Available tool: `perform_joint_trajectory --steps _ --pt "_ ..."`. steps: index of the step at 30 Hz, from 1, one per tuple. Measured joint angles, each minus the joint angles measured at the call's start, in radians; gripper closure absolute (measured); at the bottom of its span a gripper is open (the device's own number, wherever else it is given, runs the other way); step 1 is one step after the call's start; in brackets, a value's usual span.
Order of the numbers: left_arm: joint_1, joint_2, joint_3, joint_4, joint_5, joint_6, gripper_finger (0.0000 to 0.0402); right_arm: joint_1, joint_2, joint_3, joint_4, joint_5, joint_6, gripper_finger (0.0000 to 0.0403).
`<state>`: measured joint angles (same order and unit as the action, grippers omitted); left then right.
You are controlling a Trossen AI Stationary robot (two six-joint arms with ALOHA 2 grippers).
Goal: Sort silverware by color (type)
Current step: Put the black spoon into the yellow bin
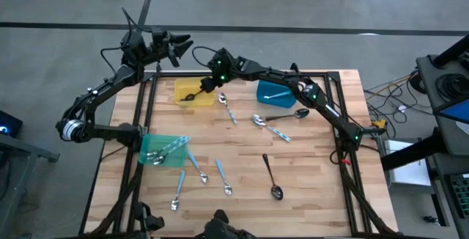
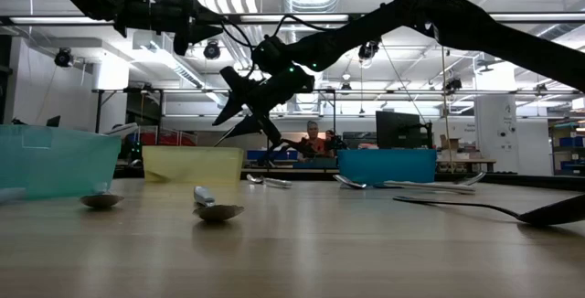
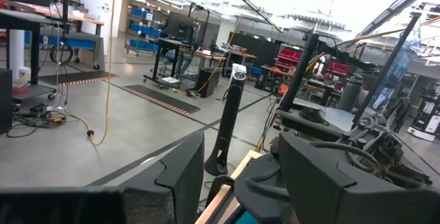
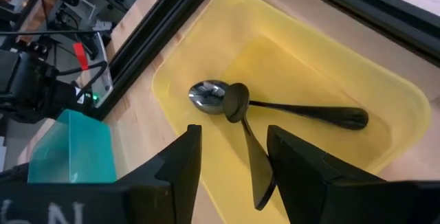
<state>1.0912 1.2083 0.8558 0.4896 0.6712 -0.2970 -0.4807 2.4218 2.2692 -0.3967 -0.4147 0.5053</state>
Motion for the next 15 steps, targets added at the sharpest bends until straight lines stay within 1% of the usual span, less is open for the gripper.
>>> perform_joint_trajectory --steps 3,7,15 --pt "0.0 0.0 0.0 0.0 0.0 0.0 0.0235 -0.003 0.0 0.0 0.014 0.001 0.0 0.0242" --pt "0.0 0.0 0.0 0.0 0.0 0.0 0.0235 -0.005 0.0 0.0 0.021 0.038 -0.012 0.0241" --pt "0.0 0.0 0.0 0.0 -0.001 0.0 0.0235 -0.009 0.0 0.0 0.021 0.072 -0.037 0.0239"
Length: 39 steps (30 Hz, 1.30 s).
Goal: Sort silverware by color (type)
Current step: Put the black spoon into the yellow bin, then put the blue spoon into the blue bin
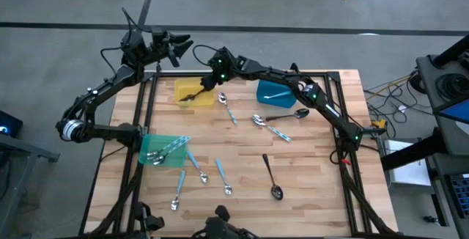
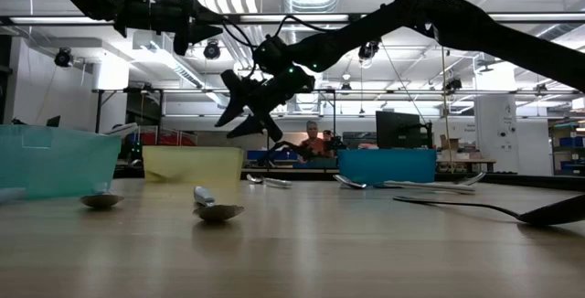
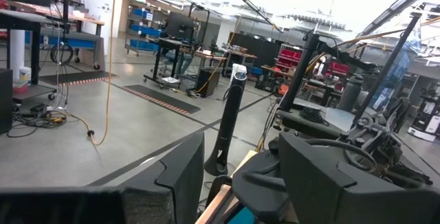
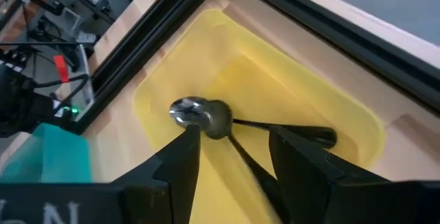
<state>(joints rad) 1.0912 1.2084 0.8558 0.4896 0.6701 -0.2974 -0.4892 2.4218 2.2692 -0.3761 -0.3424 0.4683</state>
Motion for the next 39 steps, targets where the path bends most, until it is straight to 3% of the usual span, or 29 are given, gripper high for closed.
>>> perform_joint_trajectory --steps 14,19,28,39 --pt "0.0 0.0 0.0 0.0 -0.002 -0.003 0.0235 -0.002 0.0 0.0 0.007 0.003 -0.028 0.024" --pt "0.0 0.0 0.0 -0.038 -0.002 -0.005 0.0235 -0.002 -0.009 0.0 -0.017 -0.06 -0.102 0.0243" --pt "-0.039 0.0 0.0 -0.163 0.002 -0.026 0.0235 -0.002 -0.092 0.0 -0.3 -0.054 -0.358 0.0247" --pt "-0.231 0.0 -0.019 -0.201 -0.007 -0.012 0.0235 0.022 -0.173 0.0 -0.612 -0.049 -0.47 0.0262"
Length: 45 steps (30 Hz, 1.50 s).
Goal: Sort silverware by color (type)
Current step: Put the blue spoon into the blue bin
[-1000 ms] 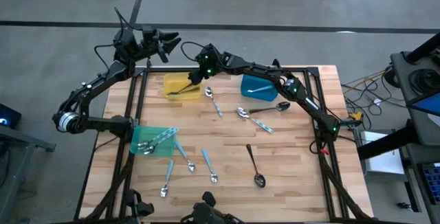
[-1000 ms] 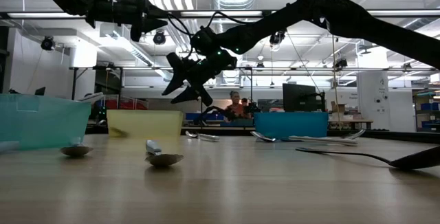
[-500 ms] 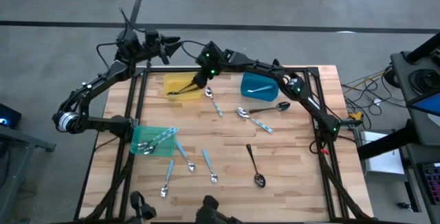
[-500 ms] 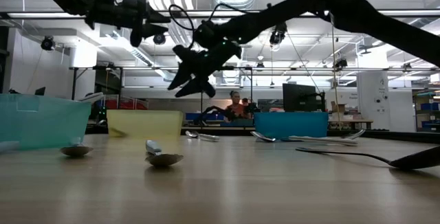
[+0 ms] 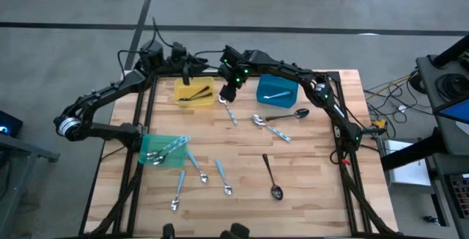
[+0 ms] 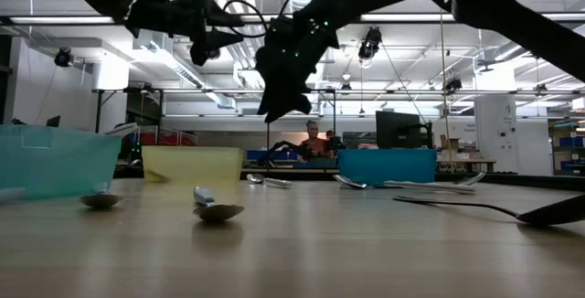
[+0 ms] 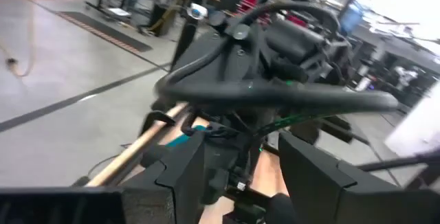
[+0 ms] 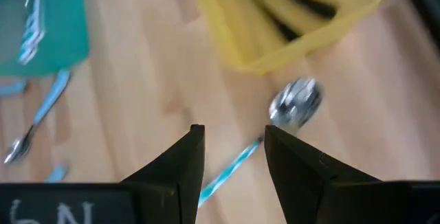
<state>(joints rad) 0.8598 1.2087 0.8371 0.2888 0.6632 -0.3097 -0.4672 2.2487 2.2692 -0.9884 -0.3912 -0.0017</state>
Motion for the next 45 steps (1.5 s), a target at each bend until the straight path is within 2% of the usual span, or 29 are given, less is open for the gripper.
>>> perform_joint_trajectory --steps 12,18,26,32,45 --pt "-0.119 -0.001 -0.008 0.001 -0.016 0.037 0.0235 0.111 -0.041 0.0 -0.224 0.0 -0.053 0.0263" --pt "-0.128 -0.05 -0.083 0.012 -0.017 0.04 0.0235 0.14 -0.055 0.0 -0.299 0.003 -0.054 0.0261" --pt "-0.128 -0.207 -0.228 0.036 -0.052 0.044 0.0235 0.169 -0.057 -0.021 -0.318 0.003 0.011 0.0265" --pt "-0.129 -0.293 -0.288 0.034 -0.1 0.047 0.0235 0.212 -0.057 -0.061 -0.311 0.027 0.02 0.0265" --pt "-0.133 -0.28 -0.299 0.038 -0.1 0.036 0.0235 0.243 -0.074 -0.087 -0.326 0.057 -0.057 0.0266"
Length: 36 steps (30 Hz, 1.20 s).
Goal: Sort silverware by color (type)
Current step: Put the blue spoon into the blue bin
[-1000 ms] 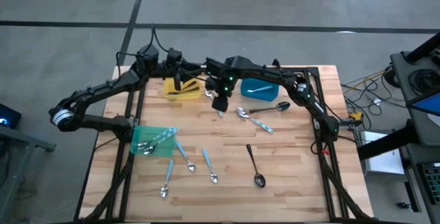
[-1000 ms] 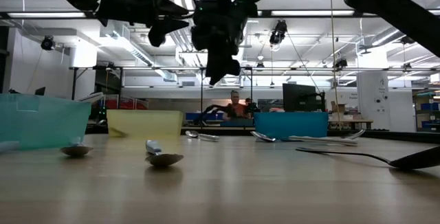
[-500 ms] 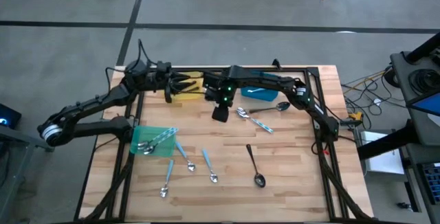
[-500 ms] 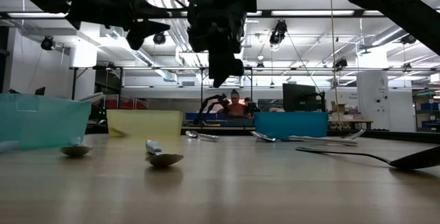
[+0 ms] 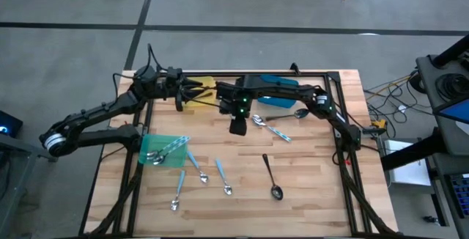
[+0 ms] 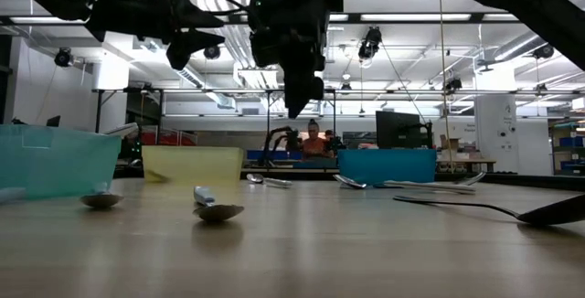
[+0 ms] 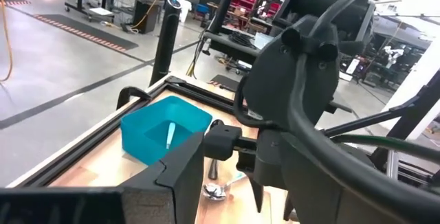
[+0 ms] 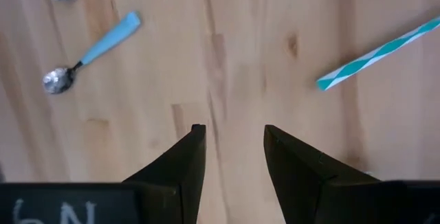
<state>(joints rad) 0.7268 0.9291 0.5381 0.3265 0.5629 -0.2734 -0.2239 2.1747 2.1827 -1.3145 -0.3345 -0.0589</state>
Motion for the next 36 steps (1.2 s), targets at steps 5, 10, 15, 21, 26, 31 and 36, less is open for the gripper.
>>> perform_joint_trajectory --steps 5,10,15,21,26,31,36 --pt "-0.016 -0.001 0.001 0.006 0.0 -0.005 0.0235 0.012 -0.078 -0.115 0.114 0.073 -0.004 0.0266" --pt "-0.069 0.012 0.003 0.012 -0.027 -0.006 0.0235 0.018 -0.183 -0.326 0.281 0.073 0.023 0.0266" --pt "-0.139 0.057 0.021 0.011 -0.106 0.004 0.0235 0.019 -0.248 -0.485 0.388 0.074 0.065 0.0266" --pt "-0.178 0.153 0.076 0.019 -0.112 0.016 0.0235 0.03 -0.296 -0.557 0.38 0.077 0.075 0.0266" --pt "-0.183 0.21 0.114 0.015 -0.111 0.036 0.0235 0.041 -0.33 -0.618 0.387 0.076 0.096 0.0266" --pt "-0.187 0.212 0.135 0.021 -0.109 0.06 0.0235 0.043 -0.393 -0.673 0.419 0.113 0.115 0.0266" --pt "-0.197 0.206 0.187 -0.054 -0.111 0.096 0.0235 0.049 -0.413 -0.69 0.438 0.176 0.074 0.0266"
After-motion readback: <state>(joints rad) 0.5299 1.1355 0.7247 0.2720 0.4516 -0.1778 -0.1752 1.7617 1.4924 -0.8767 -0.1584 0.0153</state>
